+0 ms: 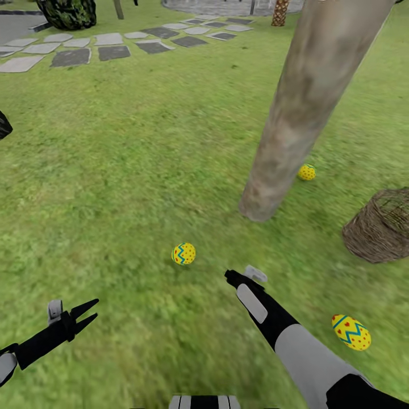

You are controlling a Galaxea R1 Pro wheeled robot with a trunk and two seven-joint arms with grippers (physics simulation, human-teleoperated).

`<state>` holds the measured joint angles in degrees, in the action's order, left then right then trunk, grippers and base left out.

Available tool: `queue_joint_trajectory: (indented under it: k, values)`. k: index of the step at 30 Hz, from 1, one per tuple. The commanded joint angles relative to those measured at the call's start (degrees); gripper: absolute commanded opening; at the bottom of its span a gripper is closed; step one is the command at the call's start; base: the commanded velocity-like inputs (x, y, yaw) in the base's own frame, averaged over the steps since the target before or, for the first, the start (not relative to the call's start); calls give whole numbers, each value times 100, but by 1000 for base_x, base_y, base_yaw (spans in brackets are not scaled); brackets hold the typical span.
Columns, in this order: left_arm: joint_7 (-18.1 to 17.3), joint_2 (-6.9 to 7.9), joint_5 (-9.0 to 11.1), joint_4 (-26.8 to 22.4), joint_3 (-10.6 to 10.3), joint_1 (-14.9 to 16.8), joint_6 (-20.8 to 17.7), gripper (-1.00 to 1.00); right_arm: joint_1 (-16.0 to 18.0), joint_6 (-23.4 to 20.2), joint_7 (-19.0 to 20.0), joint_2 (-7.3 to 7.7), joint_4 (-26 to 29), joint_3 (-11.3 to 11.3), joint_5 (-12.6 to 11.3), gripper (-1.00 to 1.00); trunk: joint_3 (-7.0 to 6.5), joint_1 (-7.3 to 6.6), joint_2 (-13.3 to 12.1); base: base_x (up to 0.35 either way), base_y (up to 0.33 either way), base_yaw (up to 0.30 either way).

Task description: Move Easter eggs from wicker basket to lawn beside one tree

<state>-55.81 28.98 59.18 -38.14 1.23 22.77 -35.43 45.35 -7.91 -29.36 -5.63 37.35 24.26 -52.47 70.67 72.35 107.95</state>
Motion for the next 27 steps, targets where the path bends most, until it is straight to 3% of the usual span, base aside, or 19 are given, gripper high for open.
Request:
queue_joint_trajectory:
  k: [1,27]
  values:
    - [0,-2,0,0,0,0,1,100,0,0,0,0,0,0,0,100,-19,-23,-42,-333,0,-290]
    - [-47,3,69,100,7,0,6,100,0,3,0,-7,-3,0,7,100,-449,-550,-1004,-333,0,-287]
